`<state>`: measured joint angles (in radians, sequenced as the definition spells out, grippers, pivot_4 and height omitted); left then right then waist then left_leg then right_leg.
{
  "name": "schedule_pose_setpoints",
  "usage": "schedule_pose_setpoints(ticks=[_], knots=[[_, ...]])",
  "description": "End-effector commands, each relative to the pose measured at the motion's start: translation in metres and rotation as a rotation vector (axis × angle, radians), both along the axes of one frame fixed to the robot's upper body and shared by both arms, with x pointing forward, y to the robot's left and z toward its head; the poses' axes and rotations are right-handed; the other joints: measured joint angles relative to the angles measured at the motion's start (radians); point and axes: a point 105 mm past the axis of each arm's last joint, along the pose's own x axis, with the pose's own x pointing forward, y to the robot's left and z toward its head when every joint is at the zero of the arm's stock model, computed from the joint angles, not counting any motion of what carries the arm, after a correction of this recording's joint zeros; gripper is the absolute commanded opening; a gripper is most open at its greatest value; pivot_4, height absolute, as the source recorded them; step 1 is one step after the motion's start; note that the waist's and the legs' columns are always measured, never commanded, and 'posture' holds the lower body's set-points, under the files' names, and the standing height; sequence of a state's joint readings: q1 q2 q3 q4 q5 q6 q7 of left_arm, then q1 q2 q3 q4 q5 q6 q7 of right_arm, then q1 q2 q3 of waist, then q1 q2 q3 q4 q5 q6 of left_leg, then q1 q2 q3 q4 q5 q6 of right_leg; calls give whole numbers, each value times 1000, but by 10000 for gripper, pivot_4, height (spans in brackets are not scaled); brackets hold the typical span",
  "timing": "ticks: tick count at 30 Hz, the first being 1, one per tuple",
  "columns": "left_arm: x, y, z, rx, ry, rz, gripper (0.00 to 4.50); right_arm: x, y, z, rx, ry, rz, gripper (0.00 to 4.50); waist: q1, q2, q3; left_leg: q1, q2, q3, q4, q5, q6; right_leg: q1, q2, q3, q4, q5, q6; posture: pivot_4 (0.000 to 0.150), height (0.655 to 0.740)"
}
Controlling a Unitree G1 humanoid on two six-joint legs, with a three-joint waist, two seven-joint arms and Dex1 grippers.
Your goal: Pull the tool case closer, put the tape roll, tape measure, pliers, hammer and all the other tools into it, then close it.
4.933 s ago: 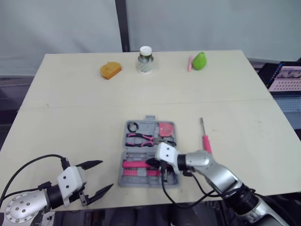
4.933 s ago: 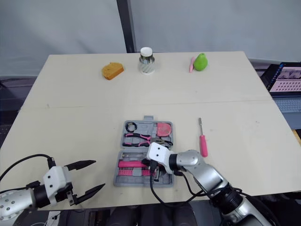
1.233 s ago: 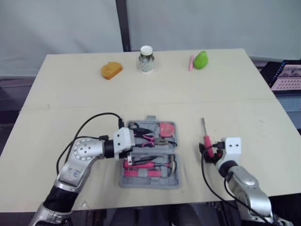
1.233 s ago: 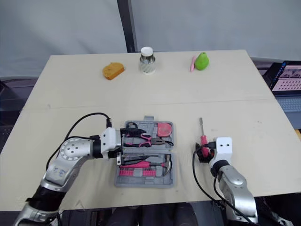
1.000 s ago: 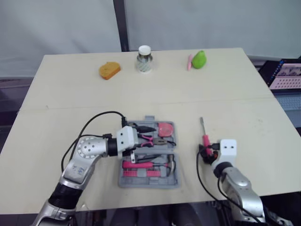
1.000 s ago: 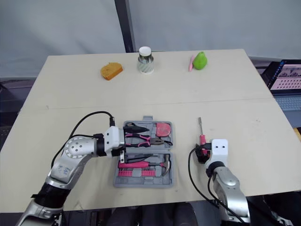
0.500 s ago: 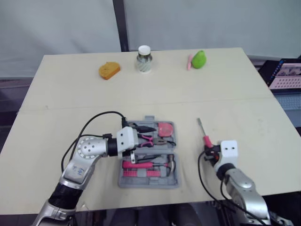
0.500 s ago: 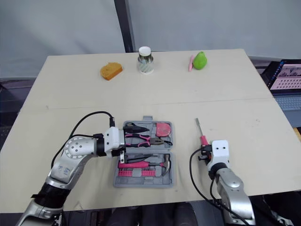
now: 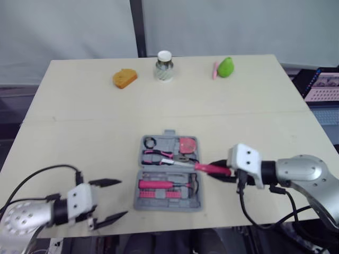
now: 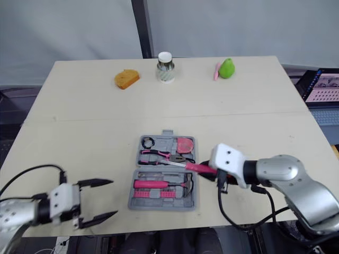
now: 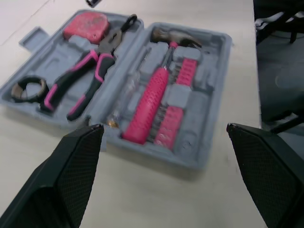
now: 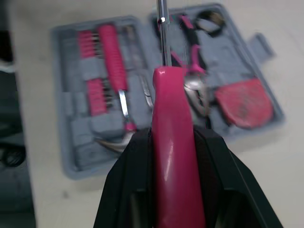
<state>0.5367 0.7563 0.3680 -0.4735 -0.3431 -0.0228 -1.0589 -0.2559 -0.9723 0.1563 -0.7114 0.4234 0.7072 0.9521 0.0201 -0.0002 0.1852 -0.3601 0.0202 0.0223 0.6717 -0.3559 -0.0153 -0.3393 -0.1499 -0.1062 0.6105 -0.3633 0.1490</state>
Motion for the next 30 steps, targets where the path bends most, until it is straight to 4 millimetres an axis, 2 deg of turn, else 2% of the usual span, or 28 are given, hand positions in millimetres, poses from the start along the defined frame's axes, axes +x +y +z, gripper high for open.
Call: schedule_pose_setpoints(ticks=[1, 4, 9, 30], knots=[[-19, 1, 6, 5, -21, -3, 45000, -14, 27, -5, -5, 22, 106, 6775, 5, 0, 0, 0, 0, 0, 0, 0, 0, 0, 0, 0, 0, 0, 0, 1500, 7400], [-27, 3, 3, -1, -7, 29, 45000, -18, 42, -11, 11, 37, 127, 6775, 7, -1, -1, -1, 0, 0, 2, 0, 0, 0, 0, -1, 0, 0, 0, 1500, 7400], [-31, 0, 5, -4, -5, 35, 45000, -23, 46, -13, 14, 54, 134, 6775, 5, -1, -1, -10, 0, -6, 10, -2, 1, -3, 0, -5, 2, 0, 0, 1500, 7400], [-5, 0, 5, -14, -68, 32, 45000, -13, 27, -22, -10, 42, 51, 6775, 2, -2, -1, -10, 0, -6, 10, -2, 1, -2, 1, -6, 2, 0, 0, 1500, 7400]])
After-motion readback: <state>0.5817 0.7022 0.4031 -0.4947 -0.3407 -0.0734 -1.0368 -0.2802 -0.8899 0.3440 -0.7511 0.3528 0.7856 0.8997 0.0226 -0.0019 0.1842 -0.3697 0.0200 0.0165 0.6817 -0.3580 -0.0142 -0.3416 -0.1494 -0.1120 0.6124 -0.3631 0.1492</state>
